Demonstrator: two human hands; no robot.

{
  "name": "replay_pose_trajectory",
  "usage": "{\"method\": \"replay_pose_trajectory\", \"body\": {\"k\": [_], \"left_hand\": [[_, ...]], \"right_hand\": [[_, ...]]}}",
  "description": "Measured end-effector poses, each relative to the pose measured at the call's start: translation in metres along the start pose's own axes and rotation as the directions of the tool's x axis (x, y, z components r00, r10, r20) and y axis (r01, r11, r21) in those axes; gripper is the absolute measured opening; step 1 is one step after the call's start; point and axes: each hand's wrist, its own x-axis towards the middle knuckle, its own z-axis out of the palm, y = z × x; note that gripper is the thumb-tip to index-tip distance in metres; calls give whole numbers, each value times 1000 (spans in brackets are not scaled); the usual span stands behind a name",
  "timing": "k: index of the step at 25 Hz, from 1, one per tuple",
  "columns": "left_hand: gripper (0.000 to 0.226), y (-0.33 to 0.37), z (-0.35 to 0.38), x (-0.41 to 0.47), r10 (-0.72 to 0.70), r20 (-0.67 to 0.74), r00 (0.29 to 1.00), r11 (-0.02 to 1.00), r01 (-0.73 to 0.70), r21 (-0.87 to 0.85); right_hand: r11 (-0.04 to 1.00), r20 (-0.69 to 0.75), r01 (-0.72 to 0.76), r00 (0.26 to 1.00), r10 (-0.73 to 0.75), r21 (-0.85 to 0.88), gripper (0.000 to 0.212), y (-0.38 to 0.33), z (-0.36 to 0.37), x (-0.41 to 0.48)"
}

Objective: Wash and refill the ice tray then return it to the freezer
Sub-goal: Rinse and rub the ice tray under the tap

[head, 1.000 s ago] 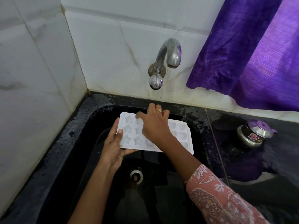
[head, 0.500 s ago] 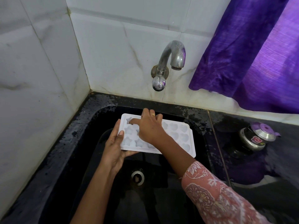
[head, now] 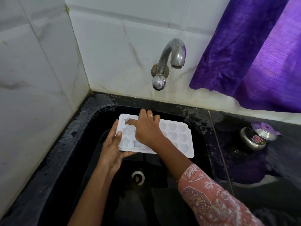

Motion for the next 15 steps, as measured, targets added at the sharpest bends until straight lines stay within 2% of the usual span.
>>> {"method": "replay_pose_trajectory", "body": {"k": [2, 4, 7, 9, 12, 15], "left_hand": [[43, 1, -1, 1, -6, -8, 1000, 1000, 6, 8], [44, 3, -4, 1, -12, -20, 1000, 1000, 12, 1], [45, 3, -10, 2, -29, -31, 999, 1000, 29, -4], [45, 4, -13, 2, -40, -36, 999, 999, 40, -7], [45, 5, -15, 3, -41, -23, 999, 999, 41, -4], [46, 7, -14, 4, -40, -18, 999, 999, 40, 3]], "right_hand": [[996, -62, -41, 997, 46, 82, 60, 9, -3, -9], [979, -130, -131, 980, 153, 159, 66, 25, -7, -25], [922, -177, -333, 913, 367, 197, 65, 61, -8, -59], [885, -179, -427, 871, 457, 184, 63, 80, -5, -79], [872, -126, -468, 865, 485, 142, 63, 91, 5, -94], [891, -91, -437, 889, 449, 123, 61, 92, 11, -93]]}}
